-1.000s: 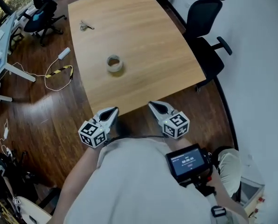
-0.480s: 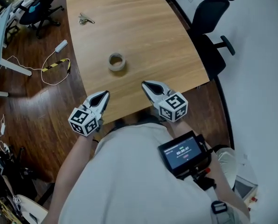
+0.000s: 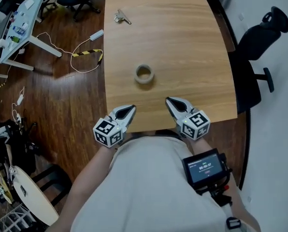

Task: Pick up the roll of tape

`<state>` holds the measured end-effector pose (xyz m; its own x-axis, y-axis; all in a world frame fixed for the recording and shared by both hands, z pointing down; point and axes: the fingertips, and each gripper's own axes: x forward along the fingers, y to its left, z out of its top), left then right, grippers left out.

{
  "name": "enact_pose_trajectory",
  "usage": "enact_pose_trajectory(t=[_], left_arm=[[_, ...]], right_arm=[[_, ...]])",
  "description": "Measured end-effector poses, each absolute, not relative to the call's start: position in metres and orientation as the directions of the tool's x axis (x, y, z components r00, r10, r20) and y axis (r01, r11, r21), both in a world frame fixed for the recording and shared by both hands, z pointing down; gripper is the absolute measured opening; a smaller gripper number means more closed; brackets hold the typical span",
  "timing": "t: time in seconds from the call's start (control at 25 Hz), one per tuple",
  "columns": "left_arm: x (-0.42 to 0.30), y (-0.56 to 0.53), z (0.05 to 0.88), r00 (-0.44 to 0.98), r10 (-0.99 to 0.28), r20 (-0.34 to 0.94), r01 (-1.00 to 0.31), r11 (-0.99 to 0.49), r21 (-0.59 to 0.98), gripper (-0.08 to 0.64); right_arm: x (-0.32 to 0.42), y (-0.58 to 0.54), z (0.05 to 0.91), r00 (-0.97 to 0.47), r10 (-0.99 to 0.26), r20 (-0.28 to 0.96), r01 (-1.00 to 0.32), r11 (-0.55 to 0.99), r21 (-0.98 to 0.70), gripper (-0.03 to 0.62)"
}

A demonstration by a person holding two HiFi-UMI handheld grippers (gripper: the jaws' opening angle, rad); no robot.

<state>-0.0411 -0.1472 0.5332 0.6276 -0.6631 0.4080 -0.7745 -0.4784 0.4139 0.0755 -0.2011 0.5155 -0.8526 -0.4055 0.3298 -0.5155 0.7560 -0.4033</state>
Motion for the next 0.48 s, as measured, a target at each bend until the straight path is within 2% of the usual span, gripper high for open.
enact_pose_trajectory(t=[0.16,0.36,0.48], left_arm=[[-0.022,-0.136,0.555,0.617,-0.611,0.496,-0.787,-0.475,0.393,0.006],[-0.029,-0.141,0.562,0.487,-0.646,0.588,-0.873,-0.391,0.292,0.006],[-0.03,-0.146,0.561,0.446,-0.646,0.619,-0.889,-0.4,0.223,0.006]], right_arm=[[0.079,-0.2,0.534,-0.887,-0.332,0.322,-0.451,0.774,-0.445,0.005],[0.083,-0.202,0.546,-0.906,-0.277,0.319,-0.404,0.787,-0.465,0.005],[0.085,-0.208,0.554,-0.903,-0.276,0.329,-0.411,0.78,-0.472,0.005]])
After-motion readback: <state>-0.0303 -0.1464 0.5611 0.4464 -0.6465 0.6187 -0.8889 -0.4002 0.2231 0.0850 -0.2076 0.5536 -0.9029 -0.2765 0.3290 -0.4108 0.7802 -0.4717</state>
